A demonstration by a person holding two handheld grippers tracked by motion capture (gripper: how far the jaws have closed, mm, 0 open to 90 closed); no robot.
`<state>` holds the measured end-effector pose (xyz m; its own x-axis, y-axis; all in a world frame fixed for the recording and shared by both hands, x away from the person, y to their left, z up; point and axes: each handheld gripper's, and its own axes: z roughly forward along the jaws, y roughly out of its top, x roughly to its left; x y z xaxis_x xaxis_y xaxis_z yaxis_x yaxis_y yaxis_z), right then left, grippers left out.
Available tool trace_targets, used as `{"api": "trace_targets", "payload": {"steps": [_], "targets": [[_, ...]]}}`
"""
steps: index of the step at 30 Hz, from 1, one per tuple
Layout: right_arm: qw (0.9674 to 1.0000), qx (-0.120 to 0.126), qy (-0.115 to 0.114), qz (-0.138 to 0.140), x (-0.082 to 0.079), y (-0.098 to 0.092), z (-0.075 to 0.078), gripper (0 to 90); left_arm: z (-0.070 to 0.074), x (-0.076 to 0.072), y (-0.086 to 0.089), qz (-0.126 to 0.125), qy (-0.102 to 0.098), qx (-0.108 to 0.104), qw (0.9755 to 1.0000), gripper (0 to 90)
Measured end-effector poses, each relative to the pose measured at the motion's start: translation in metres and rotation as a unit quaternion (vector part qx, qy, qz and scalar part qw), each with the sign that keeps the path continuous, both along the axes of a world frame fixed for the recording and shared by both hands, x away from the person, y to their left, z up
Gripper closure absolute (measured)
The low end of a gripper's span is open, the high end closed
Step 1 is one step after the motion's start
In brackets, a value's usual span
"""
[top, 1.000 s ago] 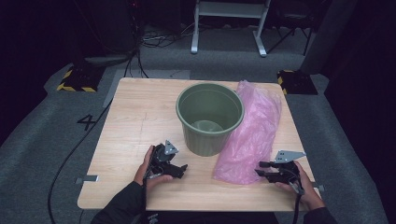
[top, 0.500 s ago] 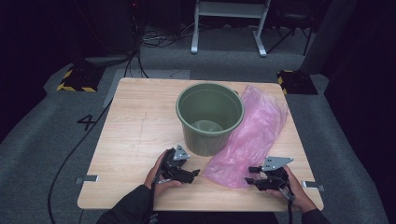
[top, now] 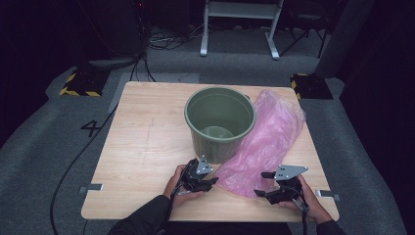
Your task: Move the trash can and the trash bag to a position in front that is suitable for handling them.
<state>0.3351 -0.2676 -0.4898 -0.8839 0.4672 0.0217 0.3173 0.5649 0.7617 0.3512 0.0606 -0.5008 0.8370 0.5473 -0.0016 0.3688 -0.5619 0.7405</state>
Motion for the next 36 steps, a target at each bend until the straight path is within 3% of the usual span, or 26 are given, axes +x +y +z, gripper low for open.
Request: {"api": "trace_targets", "payload": {"steps": [2,7,8,10,11,13,16,18,20,26,29,31,35,36], "targets": [[1.0,0.001,-0.005,-0.002,-0.001,0.0,0.002,22.8,0.0,0.0,0.001,-0.004,0.0,-0.001,1.0,67.9],[0.9987,0.034,-0.026,-0.026,-0.004,-0.008,0.019,21.3,0.0,0.004,0.007,-0.01,-0.003,0.001,0.9999,80.4],[0.9978,0.045,-0.033,-0.036,-0.001,-0.011,0.026,27.7,0.0,0.006,0.01,-0.009,0.002,-0.001,1.0,82.4],[0.9973,0.049,-0.037,-0.041,0.001,-0.012,0.029,29.3,0.001,0.006,0.011,-0.008,0.002,0.0,1.0,82.7],[0.9956,0.055,-0.045,-0.06,0.008,-0.008,0.037,29.3,0.001,0.007,0.013,-0.007,0.001,0.004,1.0,83.1],[0.995,0.039,-0.057,-0.072,0.015,0.0,0.042,27.6,0.001,0.007,0.016,-0.005,0.002,0.004,1.0,83.1],[0.9945,0.037,-0.065,-0.073,0.023,0.01,0.048,26.7,0.001,0.007,0.019,-0.002,0.005,0.003,1.0,83.1],[0.993,0.039,-0.071,-0.086,0.038,0.03,0.054,26.3,0.002,0.008,0.025,0.0,0.007,0.003,1.0,83.3],[0.9933,0.037,-0.073,-0.082,0.044,0.04,0.057,26.0,0.002,0.008,0.028,0.003,0.009,0.001,1.0,83.2],[0.9942,0.043,-0.077,-0.061,0.059,0.064,0.064,26.8,0.001,0.007,0.033,-0.002,0.006,0.001,1.0,71.7],[0.9948,0.038,-0.078,-0.053,0.065,0.074,0.066,26.0,0.001,0.007,0.038,0.008,0.008,0.001,0.9999,59.2],[0.9949,0.043,-0.076,-0.052,0.068,0.079,0.067,27.2,0.001,0.008,0.044,0.009,0.016,-0.007,0.9998,53.5],[0.9944,0.042,-0.077,-0.058,0.07,0.085,0.066,27.1,0.0,0.009,0.053,0.012,0.011,0.001,0.9999,43.0],[0.9937,0.035,-0.079,-0.072,0.074,0.09,0.065,27.3,0.0,0.01,0.058,0.011,0.011,0.002,0.9999,41.3]]}}
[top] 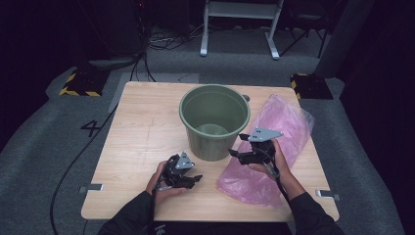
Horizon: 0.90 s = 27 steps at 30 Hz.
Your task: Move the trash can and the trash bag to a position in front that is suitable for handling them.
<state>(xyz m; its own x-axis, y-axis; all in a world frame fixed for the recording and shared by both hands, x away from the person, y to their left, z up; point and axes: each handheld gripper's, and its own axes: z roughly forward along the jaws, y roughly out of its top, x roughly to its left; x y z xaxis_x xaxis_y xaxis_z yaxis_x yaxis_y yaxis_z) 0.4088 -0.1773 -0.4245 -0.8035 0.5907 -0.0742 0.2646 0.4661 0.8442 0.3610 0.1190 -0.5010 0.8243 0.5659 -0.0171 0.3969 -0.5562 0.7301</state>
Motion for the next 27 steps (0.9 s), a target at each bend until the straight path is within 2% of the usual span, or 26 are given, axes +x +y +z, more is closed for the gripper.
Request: {"api": "trace_targets", "payload": {"steps": [4,7,9,10,11,12,13,14,15,16,17,18,19,20,21,22,24,25,26,27], "targets": [[0.9998,-0.003,0.001,-0.018,0.007,0.003,-0.002,29.1,-0.001,0.0,0.006,-0.002,-0.006,0.001,1.0,36.4],[0.9997,0.001,0.006,-0.022,0.006,-0.008,-0.002,28.7,-0.002,-0.001,0.005,-0.001,-0.001,0.005,1.0,28.0],[0.9995,0.0,0.0,-0.03,0.001,-0.024,0.002,28.4,0.0,-0.003,0.002,-0.006,0.009,0.008,0.9999,23.7],[0.9993,-0.002,-0.006,-0.038,-0.001,-0.035,0.003,28.5,0.0,-0.005,0.0,-0.015,0.016,-0.002,0.9998,22.6],[0.9993,-0.002,-0.006,-0.038,-0.001,-0.035,0.003,28.5,0.0,-0.005,0.0,-0.015,0.016,-0.002,0.9998,22.5],[0.9988,-0.002,-0.009,-0.048,-0.004,-0.049,0.005,28.5,0.001,-0.007,-0.002,-0.022,0.018,-0.008,0.9996,22.5],[0.9978,-0.006,-0.01,-0.065,-0.009,-0.074,0.006,28.5,0.003,-0.01,-0.008,-0.029,0.013,-0.012,0.9994,22.3],[0.9971,-0.012,-0.013,-0.074,-0.011,-0.083,0.006,28.4,0.003,-0.01,-0.008,-0.029,0.013,-0.012,0.9994,22.4],[0.9958,-0.02,-0.015,-0.089,-0.013,-0.097,0.004,28.2,0.006,-0.013,-0.016,-0.044,0.012,-0.023,0.9987,22.4],[0.9958,-0.02,-0.015,-0.089,-0.013,-0.097,0.004,28.2,0.006,-0.013,-0.016,-0.044,0.012,-0.023,0.9987,22.5],[0.9939,-0.025,-0.008,-0.107,-0.016,-0.118,-0.001,27.1,0.009,-0.016,-0.024,-0.052,0.012,-0.038,0.9979,22.5],[0.9933,-0.022,-0.004,-0.113,-0.017,-0.126,-0.004,27.0,0.009,-0.016,-0.024,-0.052,0.012,-0.038,0.9979,22.5],[0.9923,-0.017,0.002,-0.123,-0.017,-0.135,-0.007,26.3,0.01,-0.018,-0.034,-0.062,0.012,-0.044,0.997,22.5],[0.9911,-0.014,0.007,-0.132,-0.017,-0.143,-0.011,25.6,0.01,-0.018,-0.04,-0.07,0.011,-0.042,0.9966,22.4],[0.9911,-0.014,0.007,-0.132,-0.017,-0.143,-0.011,25.6,0.01,-0.018,-0.04,-0.07,0.011,-0.042,0.9966,21.9],[0.9888,-0.013,0.018,-0.148,-0.016,-0.157,-0.022,24.9,0.01,-0.018,-0.045,-0.073,0.009,-0.038,0.9966,22.0],[0.9877,-0.011,0.025,-0.154,-0.014,-0.161,-0.026,24.8,0.008,-0.017,-0.053,-0.075,0.0,-0.032,0.9966,23.1],[0.9862,-0.019,0.028,-0.162,-0.012,-0.164,-0.03,24.7,0.007,-0.016,-0.056,-0.082,-0.005,-0.031,0.9962,26.7],[0.9848,-0.025,0.037,-0.168,-0.008,-0.167,-0.037,25.8,0.005,-0.013,-0.059,-0.081,-0.011,-0.019,0.9964,37.5],[0.985,-0.021,0.043,-0.166,-0.006,-0.167,-0.039,27.8,0.005,-0.013,-0.059,-0.081,-0.011,-0.019,0.9964,39.0]]}}
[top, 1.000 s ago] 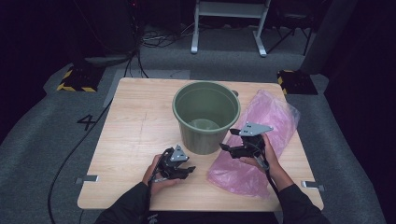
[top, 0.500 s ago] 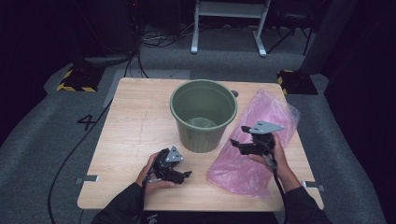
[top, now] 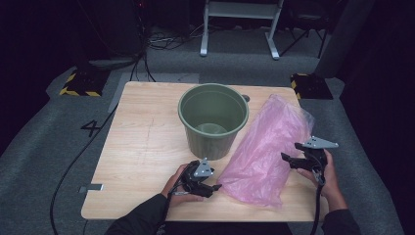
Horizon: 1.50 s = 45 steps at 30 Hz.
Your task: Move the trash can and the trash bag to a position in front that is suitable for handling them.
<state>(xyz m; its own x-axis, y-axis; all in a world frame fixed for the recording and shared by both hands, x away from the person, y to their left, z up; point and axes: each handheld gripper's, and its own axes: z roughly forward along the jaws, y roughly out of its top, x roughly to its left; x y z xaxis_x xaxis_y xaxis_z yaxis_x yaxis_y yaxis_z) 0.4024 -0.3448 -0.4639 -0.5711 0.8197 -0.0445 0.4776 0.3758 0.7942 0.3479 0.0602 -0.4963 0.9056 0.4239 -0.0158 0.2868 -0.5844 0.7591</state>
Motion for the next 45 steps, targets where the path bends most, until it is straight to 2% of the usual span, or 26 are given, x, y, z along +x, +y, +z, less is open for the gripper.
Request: {"api": "trace_targets", "payload": {"steps": [1,2,4,5,6,8,9,12,14,15,19,23,26,27,28,29,31,32,33,34,39,40,41,45], "targets": [[1.0,0.003,0.004,0.002,0.002,0.0,-0.004,31.7,-0.003,0.006,-0.001,0.003,0.009,-0.001,1.0,43.8],[1.0,0.003,0.004,0.002,0.002,0.0,-0.004,31.7,-0.003,0.006,-0.001,0.003,0.009,-0.001,1.0,49.2],[0.9997,0.014,0.012,0.012,0.004,0.002,-0.013,41.6,-0.005,0.011,-0.002,0.01,-0.001,0.015,0.9998,58.0],[0.9997,0.014,0.012,0.012,0.004,0.002,-0.013,41.6,-0.005,0.011,-0.002,0.01,-0.001,0.015,0.9998,61.9],[0.9993,0.014,0.024,0.024,0.006,0.004,-0.02,47.6,-0.004,0.012,-0.002,0.009,-0.004,0.016,0.9998,66.6],[0.9992,0.011,0.026,0.027,0.006,0.005,-0.022,49.8,-0.004,0.013,-0.001,0.009,-0.004,0.018,0.9998,73.8],[0.9986,0.015,0.032,0.038,0.007,0.007,-0.026,55.1,-0.004,0.013,0.001,0.009,-0.007,0.017,0.9998,77.4],[0.998,0.022,0.036,0.046,0.007,0.009,-0.028,58.5,-0.004,0.015,0.005,0.011,-0.01,0.021,0.9997,86.7],[0.9979,0.019,0.037,0.05,0.006,0.01,-0.028,58.8,-0.004,0.015,0.008,0.01,-0.008,0.022,0.9997,88.7],[0.9971,0.022,0.04,0.061,0.006,0.014,-0.03,59.1,-0.004,0.017,0.012,0.01,-0.003,0.018,0.9998,89.4],[0.9964,0.018,0.042,0.072,0.003,0.02,-0.032,58.8,-0.003,0.017,0.019,0.014,-0.006,0.026,0.9995,89.7],[0.9943,0.019,0.048,0.093,-0.003,0.033,-0.034,58.7,-0.003,0.017,0.038,0.024,0.001,0.023,0.9994,89.8],[0.9934,0.016,0.049,0.103,-0.007,0.038,-0.033,54.7,-0.002,0.016,0.045,0.029,0.001,0.024,0.9993,89.7],[0.9929,0.015,0.048,0.108,-0.009,0.041,-0.033,49.7,-0.002,0.016,0.049,0.033,0.002,0.024,0.9992,89.7],[0.9927,0.02,0.04,0.112,-0.013,0.046,-0.03,34.5,-0.002,0.016,0.054,0.036,0.001,0.026,0.999,89.7],[0.9927,0.02,0.04,0.112,-0.013,0.046,-0.03,34.5,-0.002,0.016,0.054,0.036,0.001,0.026,0.999,89.7],[0.9927,0.017,0.027,0.116,-0.018,0.051,-0.026,25.8,-0.002,0.017,0.059,0.043,-0.001,0.028,0.9987,89.7],[0.9914,0.025,0.014,0.128,-0.023,0.055,-0.022,20.9,-0.002,0.017,0.062,0.045,-0.001,0.027,0.9986,89.7],[0.9914,0.025,0.014,0.128,-0.023,0.055,-0.022,20.9,-0.002,0.017,0.064,0.046,-0.001,0.027,0.9986,89.7],[0.9904,0.021,0.004,0.137,-0.027,0.06,-0.02,15.7,-0.002,0.019,0.068,0.052,0.0,0.026,0.9983,89.7],[0.9846,0.011,0.021,0.173,-0.03,0.078,-0.024,15.3,-0.002,0.021,0.071,0.062,-0.002,0.027,0.9977,89.7],[0.9846,0.011,0.021,0.173,-0.03,0.078,-0.024,15.3,-0.002,0.021,0.071,0.062,-0.002,0.027,0.9977,89.7],[0.9795,0.007,0.034,0.198,-0.033,0.085,-0.026,15.6,-0.002,0.021,0.071,0.063,-0.004,0.029,0.9976,89.6],[0.9773,0.004,0.039,0.208,-0.039,0.089,-0.027,16.1,-0.002,0.021,0.073,0.068,-0.004,0.03,0.9973,89.5]]}}
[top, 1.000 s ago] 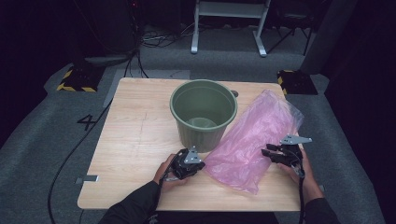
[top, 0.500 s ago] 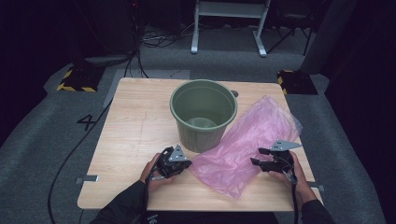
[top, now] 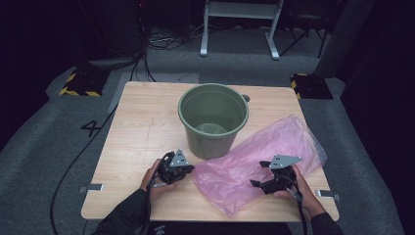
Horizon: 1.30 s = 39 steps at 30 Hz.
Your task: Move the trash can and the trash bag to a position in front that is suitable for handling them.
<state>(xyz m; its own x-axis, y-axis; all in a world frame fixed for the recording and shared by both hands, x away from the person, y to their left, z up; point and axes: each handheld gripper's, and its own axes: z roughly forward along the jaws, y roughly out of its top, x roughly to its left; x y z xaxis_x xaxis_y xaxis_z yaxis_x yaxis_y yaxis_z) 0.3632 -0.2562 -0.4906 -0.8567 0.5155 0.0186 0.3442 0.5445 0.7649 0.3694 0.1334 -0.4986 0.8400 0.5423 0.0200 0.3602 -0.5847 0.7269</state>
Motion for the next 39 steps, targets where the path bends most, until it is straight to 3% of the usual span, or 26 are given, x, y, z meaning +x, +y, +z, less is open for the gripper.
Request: {"api": "trace_targets", "payload": {"steps": [7,10,13,16,19,23,24,29,31,32,33,39], "targets": [[1.0,-0.001,-0.006,0.005,-0.016,-0.008,0.007,15.8,0.0,0.002,0.01,0.014,0.0,0.0,0.9999,89.3],[0.9997,-0.016,-0.017,0.012,-0.03,-0.009,0.013,15.4,0.0,0.003,0.015,0.025,-0.001,0.002,0.9997,89.3],[0.9996,-0.016,-0.013,0.018,-0.035,-0.009,0.01,15.3,0.0,0.004,0.02,0.036,-0.006,0.005,0.9993,89.2],[0.999,-0.032,-0.011,0.031,-0.037,-0.006,0.005,17.2,0.0,0.004,0.021,0.039,-0.015,0.014,0.999,88.9],[0.9985,-0.045,-0.01,0.028,-0.034,0.001,-0.005,18.4,0.0,0.005,0.023,0.042,-0.015,0.01,0.999,87.0],[0.9991,-0.038,-0.006,0.019,-0.029,0.003,-0.01,16.2,-0.001,0.007,0.023,0.045,-0.017,0.007,0.9988,86.0],[0.9995,-0.03,-0.008,0.004,-0.024,0.003,-0.012,15.2,-0.001,0.01,0.024,0.05,-0.018,0.006,0.9986,85.2],[0.9995,-0.026,-0.011,-0.015,-0.017,0.004,-0.013,16.1,-0.002,0.016,0.023,0.062,-0.019,-0.001,0.9979,81.5],[0.9997,-0.017,-0.01,-0.015,-0.013,0.006,-0.013,27.7,-0.002,0.017,0.023,0.066,-0.017,-0.003,0.9976,79.5],[0.9997,-0.015,-0.009,-0.019,-0.011,0.007,-0.013,30.5,-0.003,0.018,0.024,0.072,-0.017,-0.003,0.9972,74.8],[0.9997,-0.01,-0.009,-0.02,-0.009,0.008,-0.012,40.6,-0.003,0.018,0.025,0.075,-0.016,-0.008,0.997,69.0],[0.9993,-0.006,-0.015,-0.035,-0.004,0.009,-0.012,62.5,0.001,0.016,0.029,0.07,-0.016,-0.014,0.9973,42.0]]}}
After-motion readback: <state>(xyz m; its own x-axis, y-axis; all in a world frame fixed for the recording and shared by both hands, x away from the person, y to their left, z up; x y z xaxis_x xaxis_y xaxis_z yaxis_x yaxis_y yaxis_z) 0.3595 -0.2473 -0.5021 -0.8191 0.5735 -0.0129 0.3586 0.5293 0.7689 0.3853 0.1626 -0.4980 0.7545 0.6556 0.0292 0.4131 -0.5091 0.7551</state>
